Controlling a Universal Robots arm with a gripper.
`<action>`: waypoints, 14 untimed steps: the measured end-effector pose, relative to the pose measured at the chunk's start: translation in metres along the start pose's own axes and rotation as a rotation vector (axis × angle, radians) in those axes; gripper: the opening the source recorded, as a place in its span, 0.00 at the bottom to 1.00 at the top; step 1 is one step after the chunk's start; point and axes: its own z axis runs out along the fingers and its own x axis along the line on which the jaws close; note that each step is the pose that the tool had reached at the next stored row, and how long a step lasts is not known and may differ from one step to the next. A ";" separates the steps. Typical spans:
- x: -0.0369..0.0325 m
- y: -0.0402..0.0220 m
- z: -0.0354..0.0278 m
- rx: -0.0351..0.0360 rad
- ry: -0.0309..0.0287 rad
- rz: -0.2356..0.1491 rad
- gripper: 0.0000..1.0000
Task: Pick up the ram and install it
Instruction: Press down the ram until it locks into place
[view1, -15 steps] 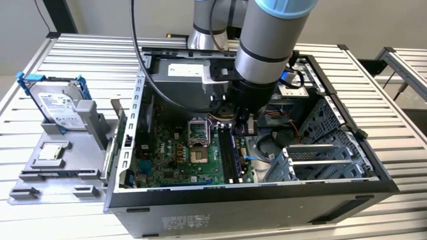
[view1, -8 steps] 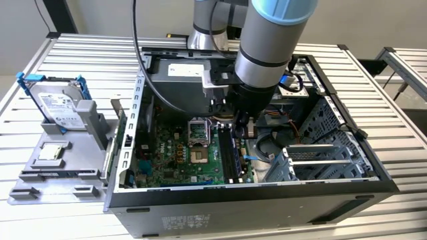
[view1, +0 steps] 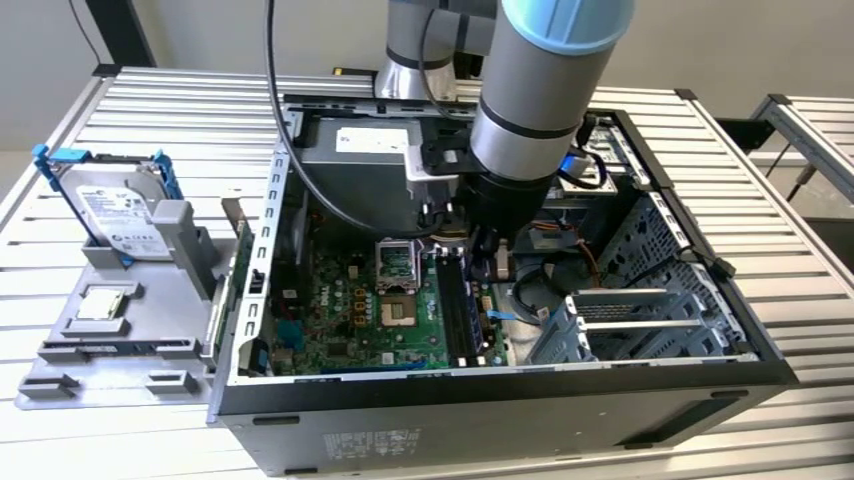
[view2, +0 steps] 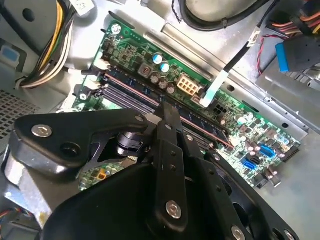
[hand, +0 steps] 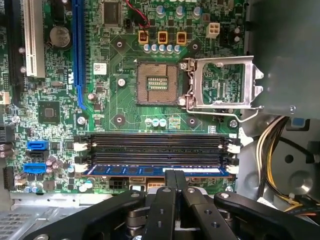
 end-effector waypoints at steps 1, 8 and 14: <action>0.0002 -0.0001 0.0001 -0.0006 0.0000 0.000 0.00; 0.0088 -0.0008 0.0025 -0.0058 0.0003 0.005 0.00; 0.0128 -0.0010 0.0084 -0.0097 0.0004 0.014 0.00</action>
